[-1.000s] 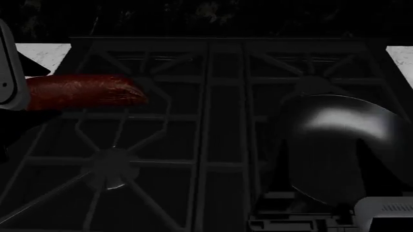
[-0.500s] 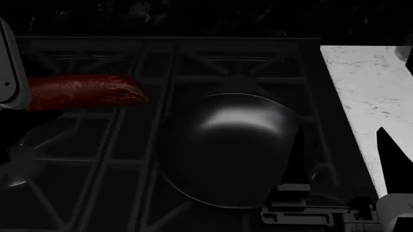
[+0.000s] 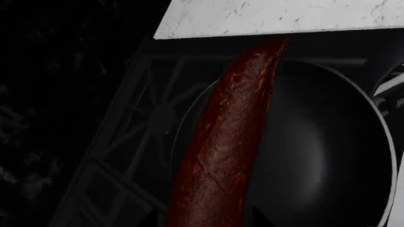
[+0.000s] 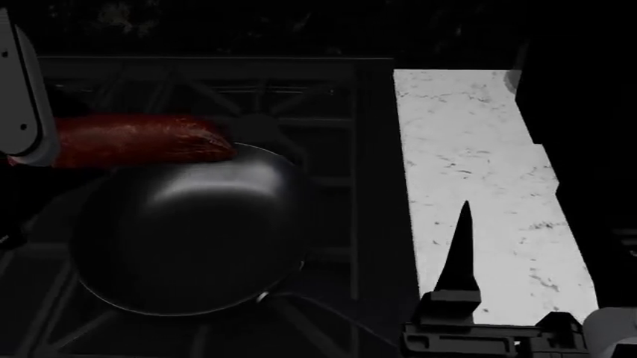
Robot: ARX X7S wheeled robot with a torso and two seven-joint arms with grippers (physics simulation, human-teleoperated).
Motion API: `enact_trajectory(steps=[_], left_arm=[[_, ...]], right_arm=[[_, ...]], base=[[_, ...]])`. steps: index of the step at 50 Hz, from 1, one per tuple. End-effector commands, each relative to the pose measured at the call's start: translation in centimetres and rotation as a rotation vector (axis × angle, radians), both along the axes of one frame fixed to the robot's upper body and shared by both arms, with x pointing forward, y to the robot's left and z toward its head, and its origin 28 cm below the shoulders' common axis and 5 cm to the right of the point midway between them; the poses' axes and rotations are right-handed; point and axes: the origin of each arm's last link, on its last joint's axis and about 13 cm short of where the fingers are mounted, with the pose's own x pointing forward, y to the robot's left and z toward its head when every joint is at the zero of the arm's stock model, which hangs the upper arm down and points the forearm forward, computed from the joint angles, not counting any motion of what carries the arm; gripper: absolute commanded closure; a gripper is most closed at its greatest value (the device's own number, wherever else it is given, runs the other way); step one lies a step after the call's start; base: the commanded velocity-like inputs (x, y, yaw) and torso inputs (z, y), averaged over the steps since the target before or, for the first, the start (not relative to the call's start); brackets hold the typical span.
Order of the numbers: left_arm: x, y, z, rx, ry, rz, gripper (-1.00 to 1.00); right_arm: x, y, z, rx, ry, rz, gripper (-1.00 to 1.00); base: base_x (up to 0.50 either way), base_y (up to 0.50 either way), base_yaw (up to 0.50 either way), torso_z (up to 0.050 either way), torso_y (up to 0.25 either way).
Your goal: Pick the salami from the plate and place it in the pan.
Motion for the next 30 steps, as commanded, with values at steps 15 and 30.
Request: enact_trajectory(steps=[15,30], left_arm=[[5.5,-2.5,-3.7,-0.008,0.032,-0.005,1.0],[6.5,-1.2,-8.6,-0.025,0.123,0.117,1.0]], right_arm=[[-0.4,0.0,0.0,-0.009,0.003,-0.006,-1.0],[-1.7,-0.6,-0.5,-0.006,0.033,-0.017,-1.0]], base=[[0.0,-0.16,0.0,0.0,0.001],[0.0,0.0,0.0,0.0,0.0]])
